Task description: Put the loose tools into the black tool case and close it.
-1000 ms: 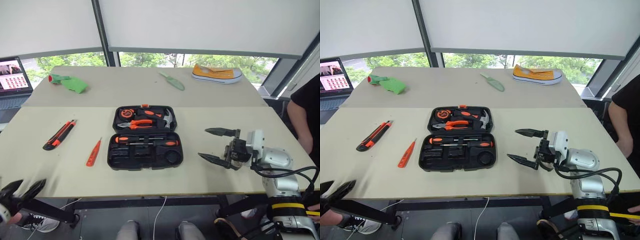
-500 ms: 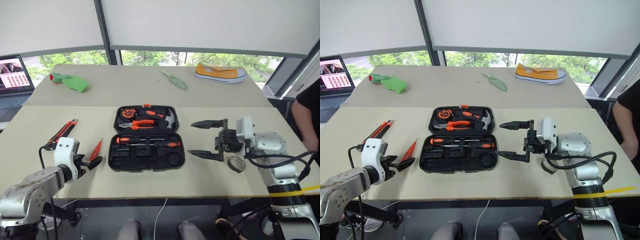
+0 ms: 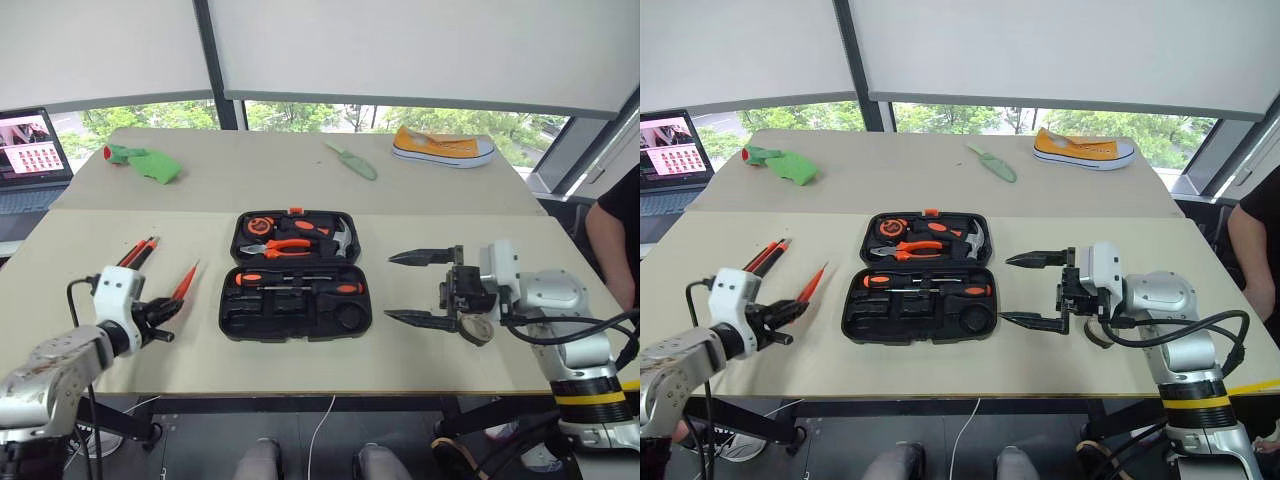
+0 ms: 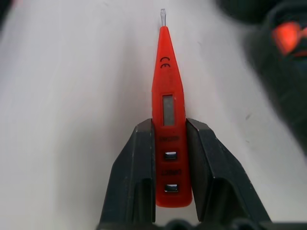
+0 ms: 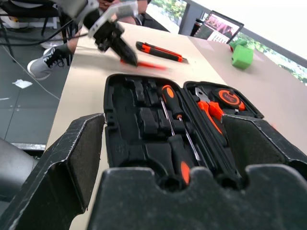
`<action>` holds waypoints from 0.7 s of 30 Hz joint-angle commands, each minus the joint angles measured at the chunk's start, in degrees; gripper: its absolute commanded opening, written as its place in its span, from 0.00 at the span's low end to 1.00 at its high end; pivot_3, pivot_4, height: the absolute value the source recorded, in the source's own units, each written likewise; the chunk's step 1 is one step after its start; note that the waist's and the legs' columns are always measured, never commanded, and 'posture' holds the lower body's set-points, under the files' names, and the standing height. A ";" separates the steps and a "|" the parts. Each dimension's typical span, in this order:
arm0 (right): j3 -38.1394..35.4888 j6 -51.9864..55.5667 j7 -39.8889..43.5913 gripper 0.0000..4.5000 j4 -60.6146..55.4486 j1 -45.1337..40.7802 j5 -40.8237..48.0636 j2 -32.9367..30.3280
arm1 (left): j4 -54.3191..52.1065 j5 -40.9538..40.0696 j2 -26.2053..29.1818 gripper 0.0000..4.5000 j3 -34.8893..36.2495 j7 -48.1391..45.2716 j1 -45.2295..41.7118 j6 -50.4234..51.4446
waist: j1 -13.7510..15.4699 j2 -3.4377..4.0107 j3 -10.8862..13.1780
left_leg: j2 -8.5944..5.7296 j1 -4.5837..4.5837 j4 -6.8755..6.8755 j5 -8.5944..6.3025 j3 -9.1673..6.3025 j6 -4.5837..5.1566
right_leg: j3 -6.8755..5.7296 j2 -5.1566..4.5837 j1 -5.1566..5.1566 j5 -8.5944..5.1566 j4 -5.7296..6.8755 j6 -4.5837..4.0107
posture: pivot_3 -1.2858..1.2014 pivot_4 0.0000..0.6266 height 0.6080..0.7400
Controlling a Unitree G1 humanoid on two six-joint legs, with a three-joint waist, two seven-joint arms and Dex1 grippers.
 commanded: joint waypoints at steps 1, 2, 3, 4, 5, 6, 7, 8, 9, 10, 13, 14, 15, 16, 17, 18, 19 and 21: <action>-3.77 2.22 -0.73 1.00 -3.35 1.83 2.14 -3.11 | 2.11 1.21 6.62 0.10 -4.24 -23.18 -4.38 -16.92 | 0.58 -0.08 0.05 | 0.01 -0.10 0.00 0.00 0.00 0.00 | -0.06 0.00 -0.04 -0.02 -0.03 -0.04 | 0.52 0.24 1.00; -3.92 2.60 -0.89 1.00 -3.41 2.04 2.26 -3.54 | 3.06 1.05 7.21 0.10 -5.78 -26.36 -5.93 -18.15 | 0.77 -0.05 0.05 | 0.03 -0.16 0.00 0.00 0.00 -0.02 | -0.10 -0.01 -0.08 -0.11 -0.11 -0.20 | 0.52 0.24 1.00; -4.22 3.10 -0.82 1.00 -3.36 2.56 2.13 -4.36 | 4.63 3.42 8.03 0.10 -10.40 -30.10 -9.63 -19.70 | 0.81 -0.04 0.05 | 0.02 -0.16 0.00 0.00 0.05 -0.02 | -0.08 -0.06 -0.05 -0.17 -0.21 -0.34 | 0.52 0.24 1.00; -4.43 3.96 -0.82 1.00 -3.34 2.98 2.06 -5.11 | 6.18 6.06 8.52 0.10 -14.89 -33.92 -13.05 -21.68 | 0.94 -0.04 0.05 | 0.01 -0.16 0.00 0.00 0.08 -0.02 | -0.07 -0.09 -0.03 -0.17 -0.21 -0.33 | 0.52 0.24 1.00; -4.51 4.51 -0.92 1.00 -3.29 3.21 1.82 -5.71 | 8.15 9.45 8.63 0.10 -19.17 -35.98 -16.50 -22.95 | 1.17 -0.04 0.05 | 0.01 -0.16 0.01 0.00 0.15 -0.01 | -0.03 -0.11 0.00 -0.15 -0.24 -0.30 | 0.52 0.24 1.00; -4.50 4.88 -1.00 1.00 -3.33 3.34 1.77 -6.10 | 10.09 12.11 8.27 0.10 -22.32 -37.49 -19.22 -24.57 | 1.30 -0.04 0.05 | -0.01 -0.21 0.03 0.01 0.15 -0.01 | -0.07 -0.09 0.04 -0.16 -0.23 -0.23 | 0.52 0.24 1.00; -4.39 5.24 -1.13 1.00 -3.44 3.37 1.84 -6.31 | 12.07 14.36 7.45 0.10 -24.68 -37.72 -21.66 -25.38 | 1.16 -0.04 0.05 | -0.02 -0.26 0.06 0.01 0.16 0.00 | -0.05 -0.07 0.01 -0.14 -0.26 -0.20 | 0.52 0.24 1.00; -4.30 5.48 -1.30 1.00 -3.72 3.39 1.91 -6.38 | 13.94 15.97 6.28 0.10 -26.72 -38.41 -24.00 -26.88 | 1.00 -0.04 0.05 | -0.01 -0.30 0.12 0.02 0.16 0.01 | -0.02 -0.03 0.01 -0.04 -0.27 -0.03 | 0.52 0.24 1.00; -4.25 5.74 -1.46 1.00 -4.06 3.46 2.03 -6.40 | 15.19 16.87 5.42 0.10 -28.07 -38.86 -25.62 -27.23 | 0.75 -0.05 0.05 | -0.01 -0.32 0.18 0.02 0.16 0.02 | -0.01 -0.02 0.04 0.06 -0.26 0.17 | 0.52 0.24 1.00; -4.23 5.93 -1.59 1.00 -4.29 3.51 2.10 -6.42 | 16.14 17.44 4.86 0.10 -28.87 -39.21 -26.67 -27.46 | 0.49 -0.06 0.06 | 0.02 -0.38 0.21 0.02 0.16 0.03 | 0.00 0.01 -0.04 0.07 -0.24 0.22 | 0.52 0.24 1.00; -4.15 6.95 -2.41 1.00 -6.02 4.44 2.49 -6.37 | 18.87 21.69 3.29 0.10 -32.69 -39.27 -29.74 -27.82 | -0.05 -0.08 0.07 | 0.05 -0.44 0.21 0.00 0.11 0.07 | 0.00 0.10 -0.09 0.06 -0.15 0.24 | 0.52 0.24 1.00; -4.11 7.10 -2.63 1.00 -6.44 4.76 2.52 -6.37 | 19.93 23.04 2.70 0.10 -33.29 -38.34 -30.52 -28.05 | -0.12 -0.08 0.08 | 0.06 -0.45 0.21 0.00 0.09 0.08 | 0.00 0.11 -0.12 0.04 -0.11 0.25 | 0.52 0.24 1.00; -4.11 7.19 -2.77 1.00 -6.69 4.95 2.51 -6.37 | 20.68 23.81 2.32 0.10 -33.49 -37.71 -30.97 -28.23 | -0.19 -0.08 0.08 | 0.05 -0.45 0.21 -0.01 0.07 0.09 | -0.01 0.12 -0.12 0.03 -0.07 0.27 | 0.52 0.24 1.00; -4.18 7.40 -3.10 1.00 -7.19 5.28 2.56 -6.27 | 21.62 24.72 2.00 0.10 -33.77 -37.27 -31.48 -28.54 | -0.18 -0.09 0.08 | 0.05 -0.45 0.21 -0.01 0.07 0.09 | -0.01 0.12 -0.12 0.02 -0.06 0.28 | 0.52 0.24 1.00; -4.25 7.64 -3.39 1.00 -7.68 5.61 2.63 -6.20 | 22.46 25.52 1.75 0.10 -33.97 -36.83 -31.92 -28.64 | -0.14 -0.09 0.08 | 0.05 -0.45 0.23 -0.01 0.06 0.09 | -0.01 0.11 -0.12 0.02 -0.04 0.29 | 0.52 0.24 1.00; -4.34 7.88 -3.64 1.00 -8.17 5.93 2.74 -6.17 | 23.12 26.16 1.53 0.10 -33.99 -36.32 -32.23 -28.60 | -0.14 -0.08 0.08 | 0.04 -0.45 0.31 -0.01 0.06 0.09 | -0.01 0.11 -0.10 0.02 -0.02 0.30 | 0.52 0.24 1.00; -4.43 8.14 -3.87 1.00 -8.62 6.24 2.88 -6.15 | 23.61 26.83 1.50 0.10 -34.11 -36.19 -32.46 -28.66 | -0.19 -0.08 0.08 | 0.04 -0.46 0.40 -0.02 0.06 0.11 | -0.01 0.10 -0.09 0.00 0.02 0.32 | 0.52 0.24 1.00; -4.53 8.50 -4.21 1.00 -9.23 6.63 3.05 -6.23 | 24.64 28.51 1.85 0.10 -34.65 -36.24 -32.84 -30.01 | -0.18 -0.08 0.08 | 0.05 -0.46 0.56 -0.03 0.06 0.12 | -0.01 0.09 -0.03 0.00 0.04 0.35 | 0.52 0.24 1.00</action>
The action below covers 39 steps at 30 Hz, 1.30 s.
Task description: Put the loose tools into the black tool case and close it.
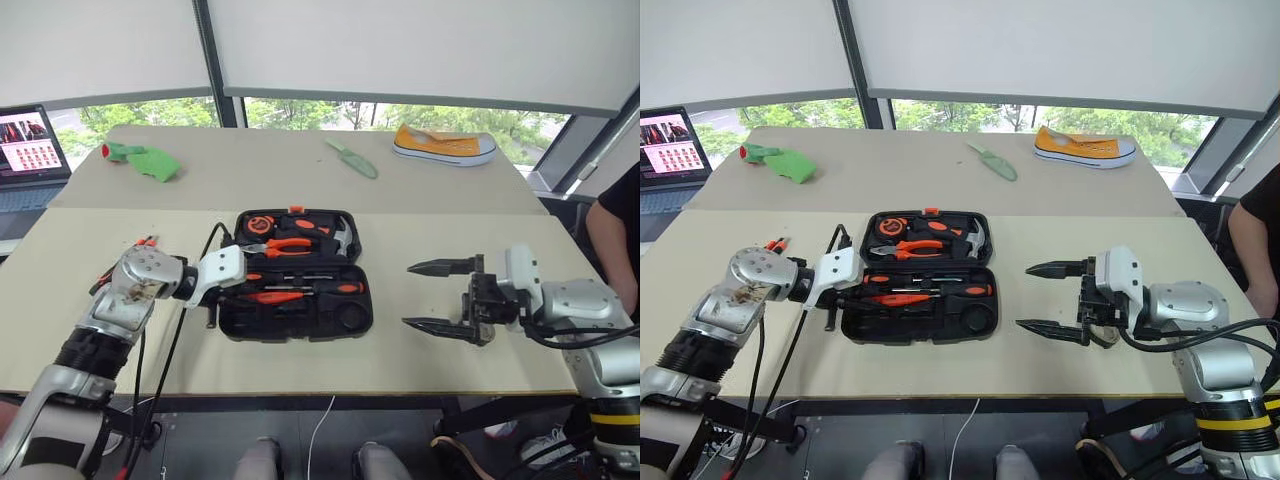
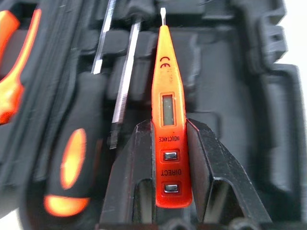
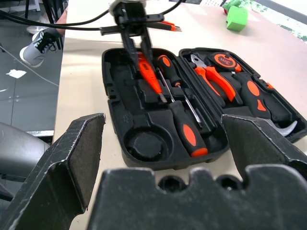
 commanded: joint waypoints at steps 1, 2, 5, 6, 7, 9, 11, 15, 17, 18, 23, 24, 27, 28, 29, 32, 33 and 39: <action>-1.94 0.71 -0.89 1.00 -2.78 0.50 1.64 -0.53 | 2.06 3.46 0.65 0.10 -0.82 0.59 -1.21 -2.06 | 0.03 0.00 0.00 | 0.00 0.00 0.05 0.00 0.00 0.00 | 0.00 0.00 0.03 0.00 0.00 0.03 | 0.52 0.24 1.00; -1.94 0.82 -1.00 1.00 -2.90 0.56 1.71 -0.57 | 2.39 3.85 0.99 0.10 -1.20 -0.35 -1.27 -3.14 | 0.05 0.00 0.00 | 0.00 0.01 0.09 0.00 0.00 0.00 | 0.00 -0.01 0.05 0.00 0.01 0.09 | 0.52 0.24 1.00; -1.88 0.99 -1.24 1.00 -3.06 0.66 1.84 -0.66 | 3.27 5.61 1.75 0.10 -2.17 -1.57 -1.54 -5.69 | 0.03 0.00 0.00 | 0.01 0.01 0.17 0.01 0.00 0.01 | 0.00 -0.02 0.07 0.02 0.01 0.18 | 0.52 0.24 1.00; -1.81 0.94 -1.27 1.00 -2.97 0.62 1.83 -0.66 | 3.79 6.56 1.94 0.10 -2.53 -1.57 -1.80 -6.57 | 0.03 0.01 0.00 | 0.01 0.02 0.18 0.01 0.00 0.01 | 0.00 -0.02 0.08 0.02 0.01 0.18 | 0.52 0.24 1.00; -1.73 0.87 -1.27 1.00 -2.85 0.53 1.81 -0.68 | 4.21 7.11 2.01 0.10 -2.80 -1.91 -2.04 -7.34 | 0.05 0.01 0.00 | 0.01 0.02 0.18 0.01 0.00 0.01 | 0.01 -0.02 0.08 0.03 0.01 0.17 | 0.52 0.24 1.00; -1.48 0.85 -1.34 1.00 -2.66 0.22 1.79 -0.57 | 4.86 7.95 2.12 0.10 -3.35 -2.63 -2.68 -8.42 | 0.03 0.01 -0.01 | 0.01 0.02 0.17 0.01 0.00 0.02 | 0.01 -0.02 0.08 0.07 0.02 0.09 | 0.52 0.24 1.00; -1.26 0.85 -1.35 1.00 -2.59 0.00 1.76 -0.46 | 5.13 8.55 2.01 0.10 -3.83 -3.15 -3.24 -9.02 | 0.01 0.01 -0.01 | 0.00 0.01 0.17 0.01 0.00 0.02 | 0.01 -0.01 0.07 0.09 0.03 0.05 | 0.52 0.24 1.00; -0.89 0.89 -1.32 1.00 -2.52 -0.29 1.74 -0.26 | 4.98 10.41 1.30 0.10 -4.87 -2.67 -4.08 -7.79 | -0.11 0.01 -0.01 | 0.00 0.02 0.17 0.01 0.00 0.02 | 0.02 -0.01 0.07 0.08 0.04 0.06 | 0.52 0.24 1.00; -0.77 0.98 -1.28 1.00 -2.57 -0.33 1.78 -0.24 | 5.00 11.27 1.11 0.10 -5.34 -2.45 -4.44 -6.94 | -0.09 0.01 -0.01 | 0.00 0.03 0.17 0.02 0.00 0.02 | 0.02 -0.01 0.08 0.08 0.06 0.06 | 0.52 0.24 1.00; -0.72 1.00 -1.25 1.00 -2.58 -0.33 1.79 -0.25 | 4.90 11.39 1.00 0.10 -5.40 -2.53 -4.54 -5.99 | -0.10 0.02 -0.01 | 0.00 0.04 0.18 0.02 0.00 0.02 | 0.01 -0.01 0.10 0.07 0.07 0.08 | 0.52 0.24 1.00; -0.23 1.11 -1.36 1.00 -2.51 -0.52 1.79 -0.04 | 4.96 6.35 -0.11 0.43 -1.97 -3.96 -4.65 -5.49 | -0.13 0.03 -0.02 | 0.00 0.06 0.20 0.03 0.00 0.04 | 0.01 -0.01 0.11 0.05 0.10 0.13 | 0.52 0.24 1.00; -0.18 1.11 -1.37 1.00 -2.48 -0.51 1.78 -0.01 | 5.53 4.02 -0.20 0.51 -0.02 -4.79 -4.69 -7.07 | -0.20 0.03 -0.02 | 0.01 0.06 0.21 0.03 0.00 0.04 | 0.01 0.00 0.11 0.05 0.09 0.13 | 0.52 0.24 1.00; -0.09 1.24 -1.27 1.00 -2.28 -0.61 1.75 0.03 | 7.83 -0.34 -0.04 0.76 4.22 -6.54 -5.15 -10.18 | -0.29 0.02 -0.01 | 0.00 0.01 0.18 0.03 -0.01 0.04 | 0.02 -0.01 0.06 0.08 0.07 0.07 | 0.52 0.24 1.00; -0.08 1.39 -1.22 1.00 -2.36 -0.55 1.79 -0.01 | 9.09 -1.53 0.28 0.76 5.60 -7.16 -5.27 -11.33 | -0.28 0.02 -0.01 | 0.00 0.00 0.17 0.02 -0.01 0.04 | 0.02 -0.01 0.05 0.08 0.07 0.08 | 0.52 0.24 1.00; -0.07 1.55 -1.19 1.00 -2.41 -0.51 1.83 -0.04 | 10.16 -2.86 0.35 0.76 6.91 -7.67 -5.38 -12.11 | -0.26 0.02 -0.01 | 0.00 -0.03 0.17 0.02 -0.01 0.05 | 0.02 -0.01 0.03 0.07 0.07 0.08 | 0.52 0.24 1.00; 0.02 1.67 -1.04 1.00 -2.09 -0.65 1.70 -0.08 | 11.46 -7.22 -1.33 0.76 10.30 -8.00 -5.34 -10.75 | -0.25 0.02 -0.01 | -0.01 -0.04 0.17 0.02 -0.01 0.06 | 0.01 -0.02 0.03 0.07 0.06 0.08 | 0.52 0.24 1.00; 0.07 1.65 -1.03 1.00 -1.93 -0.75 1.61 -0.04 | 11.64 -8.20 -2.36 0.76 11.10 -7.63 -5.09 -11.17 | -0.25 0.02 -0.01 | -0.01 -0.05 0.18 0.02 -0.01 0.05 | 0.00 -0.02 0.03 0.07 0.07 0.08 | 0.52 0.24 1.00; 0.42 1.49 -1.67 1.00 -1.75 -0.99 1.04 0.42 | 12.69 -7.96 -7.44 0.37 11.36 -5.30 -1.48 -15.22 | 0.23 0.02 -0.01 | -0.03 -0.04 0.27 0.02 -0.01 0.05 | -0.01 -0.05 0.09 0.09 0.07 0.11 | 0.52 0.24 1.00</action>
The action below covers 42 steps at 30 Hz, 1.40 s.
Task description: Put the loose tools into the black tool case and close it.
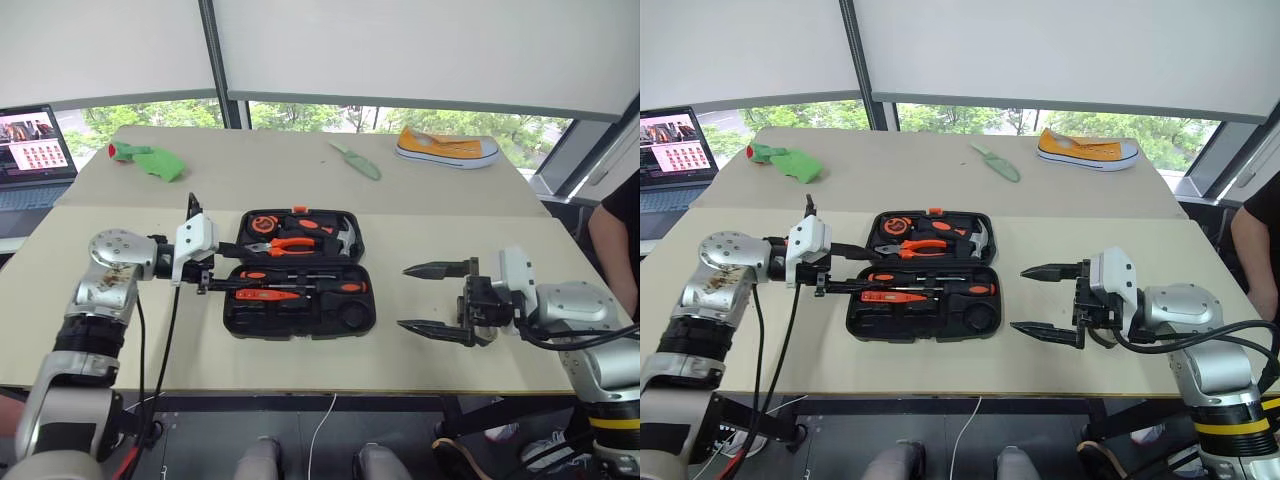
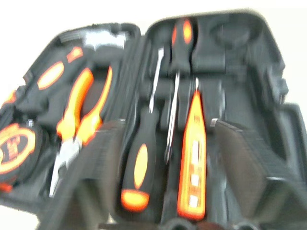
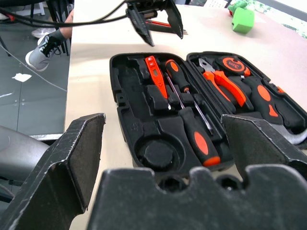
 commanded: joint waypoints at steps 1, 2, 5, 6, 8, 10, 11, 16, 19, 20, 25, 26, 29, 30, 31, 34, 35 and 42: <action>-0.63 -0.12 -0.93 1.00 -0.79 -0.51 0.19 0.39 | 0.65 0.52 -2.28 0.29 0.28 2.25 1.90 -3.86 | 0.04 0.00 0.00 | 0.00 0.00 0.00 0.00 0.00 0.00 | 0.00 0.00 0.00 0.00 0.00 0.00 | 0.52 0.24 1.00; -0.79 -0.12 -1.15 1.00 -0.85 -0.48 0.20 0.47 | 0.48 0.64 -2.33 0.21 0.19 2.34 2.24 -3.32 | 0.06 -0.01 0.00 | 0.01 0.00 0.00 0.00 0.00 0.00 | 0.00 0.01 -0.01 0.00 0.01 -0.01 | 0.52 0.24 1.00; -1.03 -0.14 -1.82 1.00 -1.50 0.21 0.14 0.76 | 2.19 3.55 -2.55 0.00 -0.69 4.96 3.29 -5.56 | 0.04 -0.01 0.00 | 0.01 -0.01 0.00 0.00 -0.01 0.00 | 0.00 0.03 -0.02 0.01 0.02 -0.01 | 0.52 0.24 1.00; -1.04 -0.12 -2.07 1.00 -1.73 0.47 0.18 0.82 | 2.77 4.38 -2.52 0.00 -1.19 5.10 3.64 -6.05 | 0.05 -0.01 0.00 | 0.01 0.00 0.00 0.00 -0.01 0.00 | 0.00 0.02 -0.02 0.01 0.02 -0.01 | 0.52 0.24 1.00; -1.04 -0.02 -2.53 1.00 -2.02 0.87 0.34 0.94 | 4.29 5.10 -3.16 0.00 -1.47 5.60 4.12 -6.90 | 0.10 -0.01 0.00 | 0.01 0.00 0.00 0.00 -0.01 0.00 | 0.00 0.02 -0.01 0.01 0.02 -0.01 | 0.52 0.24 1.00; -0.97 0.08 -2.88 1.00 -2.26 1.23 0.44 1.01 | 6.01 5.66 -4.13 0.00 -1.86 5.97 4.23 -7.99 | 0.13 -0.01 0.00 | 0.01 0.00 -0.01 0.00 -0.01 0.00 | 0.00 0.02 -0.01 0.01 0.01 -0.01 | 0.52 0.24 1.00; -0.92 0.09 -3.06 1.00 -2.41 1.39 0.47 1.06 | 6.39 5.95 -4.41 0.00 -2.25 5.88 4.27 -8.66 | 0.15 -0.01 0.00 | 0.01 0.00 0.00 0.00 -0.01 0.00 | 0.00 0.02 0.00 0.01 0.02 -0.01 | 0.52 0.24 1.00; -0.93 0.27 -3.90 1.00 -3.07 2.14 0.64 1.39 | 6.39 7.21 -4.45 0.00 -3.24 6.36 4.88 -8.91 | 0.40 0.00 0.00 | 0.00 0.00 0.03 0.00 -0.01 0.00 | 0.00 0.01 0.02 0.02 0.02 0.00 | 0.52 0.24 1.00; -0.76 0.05 -4.19 1.00 -3.10 2.45 0.52 1.62 | 6.12 6.93 -3.81 0.00 -2.65 6.90 5.74 -9.33 | 0.46 0.01 -0.01 | 0.00 0.01 0.04 0.00 -0.01 0.00 | 0.00 0.01 0.04 0.02 0.01 0.00 | 0.52 0.24 1.00; -0.76 -0.11 -4.35 1.00 -3.00 2.42 0.54 1.87 | 5.30 5.45 -3.80 0.00 -1.37 7.21 6.15 -8.96 | 0.45 0.01 -0.01 | 0.01 0.02 0.04 0.00 -0.01 0.00 | 0.00 0.01 0.04 0.02 0.02 0.00 | 0.52 0.24 1.00; -1.87 -2.90 -5.17 1.00 -1.12 2.22 0.24 4.13 | -6.18 -7.48 -2.33 0.11 9.93 10.01 12.06 1.27 | -0.19 0.00 0.00 | 0.04 0.01 0.02 0.00 -0.02 0.00 | 0.00 0.03 0.00 0.03 0.03 -0.01 | 0.52 0.24 1.00; -2.24 -4.31 -5.54 1.00 -0.30 2.37 -0.23 4.97 | -9.56 -9.57 -1.19 0.16 13.52 11.95 15.26 3.27 | -0.45 0.00 0.00 | 0.06 0.01 -0.01 0.00 -0.03 0.00 | 0.00 0.04 -0.01 0.03 0.03 -0.01 | 0.52 0.24 1.00; -2.58 -6.60 -5.67 1.00 0.68 3.19 -0.30 6.82 | -17.15 -12.93 1.56 0.42 23.59 17.41 26.75 7.77 | -1.37 0.00 0.00 | 0.09 0.03 -0.09 0.00 -0.05 0.00 | 0.00 0.04 -0.03 0.03 0.03 -0.02 | 0.52 0.24 1.00; -2.64 -6.76 -5.52 1.00 0.66 3.45 -0.01 7.04 | -18.83 -13.36 2.05 0.50 25.41 18.54 29.48 8.71 | -1.60 0.00 0.00 | 0.09 0.07 -0.16 0.00 -0.05 0.00 | 0.02 0.03 -0.03 0.03 0.02 -0.03 | 0.52 0.24 1.00; -3.38 -8.84 -4.56 1.00 1.01 3.61 2.05 9.11 | -20.50 -14.02 1.88 0.58 29.15 20.69 34.00 9.38 | -1.57 0.02 0.01 | 0.09 0.10 -0.20 -0.01 -0.05 -0.01 | 0.01 0.01 -0.02 0.03 0.03 -0.03 | 0.52 0.24 1.00; -2.59 -9.88 -4.76 1.00 1.20 3.89 3.89 13.01 | -22.48 -14.89 -1.98 0.84 41.46 29.42 47.45 9.39 | -1.90 0.03 0.01 | 0.10 0.16 -0.23 -0.01 -0.04 -0.01 | -0.01 -0.04 0.02 0.02 0.01 -0.06 | 0.52 0.24 1.00; -2.39 -9.44 -5.21 1.00 1.01 3.81 4.17 13.88 | -22.89 -15.17 -3.41 0.92 44.13 32.08 49.86 9.05 | -2.09 0.02 0.01 | 0.11 0.17 -0.23 -0.01 -0.02 -0.01 | 0.00 -0.07 0.02 0.02 -0.02 -0.06 | 0.52 0.24 1.00; -1.81 -15.63 -6.17 1.00 0.01 3.54 1.87 18.69 | -28.41 -19.83 -11.55 0.98 56.88 42.06 63.18 10.00 | -0.38 -0.31 -0.13 | 0.32 0.22 -0.16 -0.33 0.01 -0.54 | -0.18 -0.14 -0.05 -0.15 -0.10 -0.57 | 0.52 0.24 1.00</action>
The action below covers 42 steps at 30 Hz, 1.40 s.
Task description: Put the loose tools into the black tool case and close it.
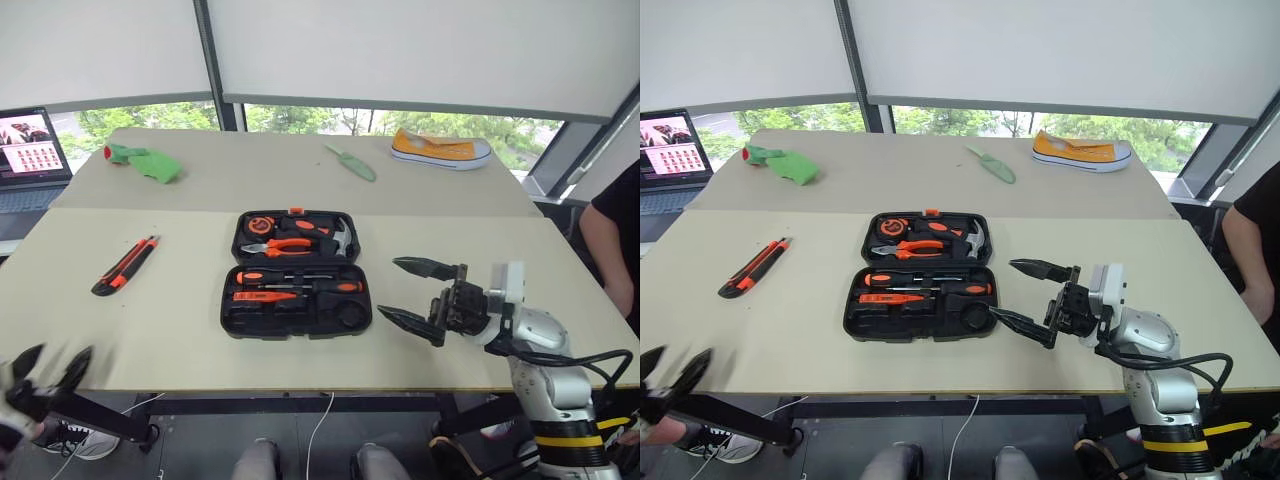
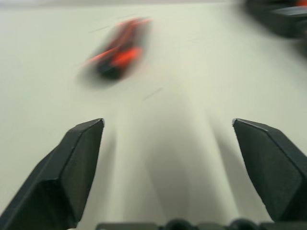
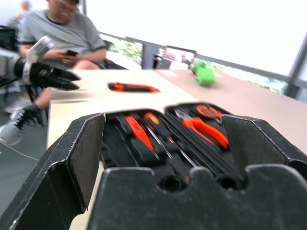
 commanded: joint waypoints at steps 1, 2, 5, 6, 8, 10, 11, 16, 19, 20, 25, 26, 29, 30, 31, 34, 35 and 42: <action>-0.56 -3.44 -1.75 1.00 -2.40 -0.80 -0.50 1.15 | -5.37 -2.85 -1.60 0.98 3.12 3.23 3.49 1.53 | 0.23 -0.02 -0.02 | 0.11 0.02 0.03 -0.01 0.08 -0.02 | -0.05 -0.03 -0.02 0.00 -0.03 -0.01 | 0.52 0.24 1.00; -0.41 -3.68 -2.08 1.00 -2.50 -0.88 -0.56 1.40 | -6.12 -2.80 -1.81 0.98 2.61 3.79 4.04 2.05 | 0.44 -0.01 -0.03 | 0.20 0.02 0.03 -0.02 0.21 -0.03 | -0.10 -0.08 -0.01 0.00 -0.05 -0.01 | 0.52 0.24 1.00; 0.43 -3.85 -2.52 1.00 -2.51 -1.17 -0.97 1.40 | -5.77 -3.22 0.67 0.98 0.47 5.70 0.85 5.70 | 1.03 0.00 -0.04 | 0.50 0.02 0.01 -0.04 0.84 -0.07 | -0.34 -0.24 -0.02 0.01 -0.09 -0.04 | 0.52 0.24 1.00; 0.67 -3.81 -2.71 1.00 -2.43 -1.35 -1.07 1.40 | -5.33 -2.94 1.84 0.98 -0.38 6.30 -0.56 6.86 | 1.26 -0.01 -0.04 | 0.61 0.02 0.01 -0.04 1.04 -0.07 | -0.41 -0.25 -0.04 0.03 -0.09 -0.07 | 0.52 0.24 1.00; 1.35 -2.77 -2.95 1.00 -2.72 -1.92 -1.12 1.00 | -3.68 -1.98 6.76 0.98 -4.57 7.30 -6.34 12.24 | 1.54 -0.07 -0.07 | 0.66 0.01 0.01 -0.05 1.16 -0.08 | -0.55 -0.24 -0.04 0.05 -0.09 -0.11 | 0.52 0.24 1.00; 2.02 -1.96 -2.79 1.00 -2.78 -2.43 -1.22 0.33 | -0.47 -0.65 11.56 0.98 -9.21 7.81 -12.90 17.08 | 1.61 -0.09 -0.09 | 0.75 -0.02 0.00 -0.04 1.19 -0.09 | -0.77 -0.24 -0.03 0.07 -0.05 -0.16 | 0.52 0.24 1.00; 2.22 -1.77 -2.78 1.00 -2.81 -2.52 -1.24 0.09 | 0.99 -0.19 13.04 0.98 -10.65 8.07 -15.16 18.60 | 1.45 -0.09 -0.09 | 0.76 -0.02 0.00 -0.03 1.19 -0.11 | -0.80 -0.24 -0.04 0.10 -0.05 -0.19 | 0.52 0.24 1.00; 2.85 -1.68 -3.41 1.00 -2.67 -3.05 -1.76 -0.54 | 17.12 6.85 21.04 0.98 -22.47 6.15 -32.61 21.15 | 0.74 -0.09 -0.15 | 0.74 -0.07 -0.01 0.03 1.28 -0.05 | -0.78 -0.23 0.05 0.25 -0.01 0.16 | 0.52 0.24 1.00; 1.98 -1.27 -5.78 1.00 -3.31 -4.51 -1.25 0.17 | 29.77 11.39 23.25 0.98 -29.21 3.87 -44.75 20.94 | 0.45 -0.12 -0.14 | 0.98 -0.13 -0.04 0.22 1.24 0.26 | -0.77 0.10 -0.02 0.17 0.06 0.13 | 0.52 0.24 1.00; 1.64 -1.34 -6.16 1.00 -3.09 -5.00 -1.19 0.15 | 34.43 12.94 23.37 0.98 -31.10 3.68 -49.00 20.64 | 0.53 -0.12 -0.13 | 0.98 -0.13 -0.05 0.21 1.23 0.25 | -0.78 0.14 -0.03 0.14 0.13 0.10 | 0.52 0.24 1.00; 0.78 -1.91 -5.81 1.00 -2.57 -4.21 -1.50 -1.17 | 53.00 19.40 21.69 0.98 -37.04 3.73 -63.64 14.80 | 0.34 -0.13 -0.14 | 1.06 -0.17 -0.06 0.19 1.24 0.22 | -0.79 0.25 -0.05 0.12 0.10 0.09 | 0.52 0.24 1.00; 0.57 -1.86 -5.92 1.00 -2.96 -3.67 -1.46 -1.41 | 55.52 20.23 21.09 0.98 -37.86 3.28 -65.49 13.97 | 0.29 -0.13 -0.14 | 1.06 -0.19 -0.06 0.19 1.25 0.21 | -0.78 0.24 -0.06 0.12 0.08 0.10 | 0.52 0.24 1.00; 0.21 -2.01 -6.16 1.00 -3.65 -2.29 -1.49 -1.98 | 61.04 22.24 19.76 0.98 -39.31 3.23 -69.11 12.37 | 0.52 -0.15 -0.13 | 1.05 -0.19 -0.04 0.18 1.26 0.20 | -0.79 0.22 -0.05 0.10 0.09 0.12 | 0.52 0.24 1.00; 0.14 -2.05 -6.30 1.00 -3.90 -1.87 -1.49 -2.11 | 62.33 22.89 19.51 0.93 -39.68 3.52 -69.82 11.86 | 0.57 -0.15 -0.13 | 1.05 -0.19 -0.03 0.18 1.26 0.20 | -0.79 0.22 -0.05 0.10 0.10 0.12 | 0.52 0.24 1.00; 0.02 -2.03 -6.54 1.00 -4.32 -1.34 -1.46 -2.21 | 63.33 23.29 19.28 0.87 -39.83 3.27 -70.34 11.09 | 0.62 -0.14 -0.13 | 1.06 -0.19 -0.01 0.18 1.26 0.20 | -0.79 0.23 -0.05 0.10 0.12 0.12 | 0.52 0.24 1.00; -0.28 -1.99 -7.11 1.00 -5.43 0.10 -1.41 -2.42 | 64.78 22.90 18.78 0.67 -38.78 1.88 -71.40 7.95 | 0.72 -0.14 -0.13 | 1.06 -0.19 0.00 0.19 1.25 0.19 | -0.79 0.23 -0.04 0.11 0.15 0.12 | 0.52 0.24 1.00; -0.38 -2.03 -7.21 1.00 -5.68 0.52 -1.46 -2.48 | 64.94 22.31 18.74 0.58 -38.16 0.99 -71.67 7.40 | 0.77 -0.14 -0.13 | 1.06 -0.19 0.01 0.19 1.25 0.19 | -0.79 0.22 -0.04 0.11 0.15 0.12 | 0.52 0.24 1.00; -4.66 0.07 -2.58 1.00 -5.90 3.91 2.21 -8.26 | 47.15 11.54 19.12 0.39 -33.89 -29.94 -62.68 -8.25 | 1.25 -0.17 -0.11 | 1.06 -0.26 0.04 0.18 1.27 0.18 | -0.80 0.17 -0.05 0.12 0.08 0.12 | 0.52 0.24 1.00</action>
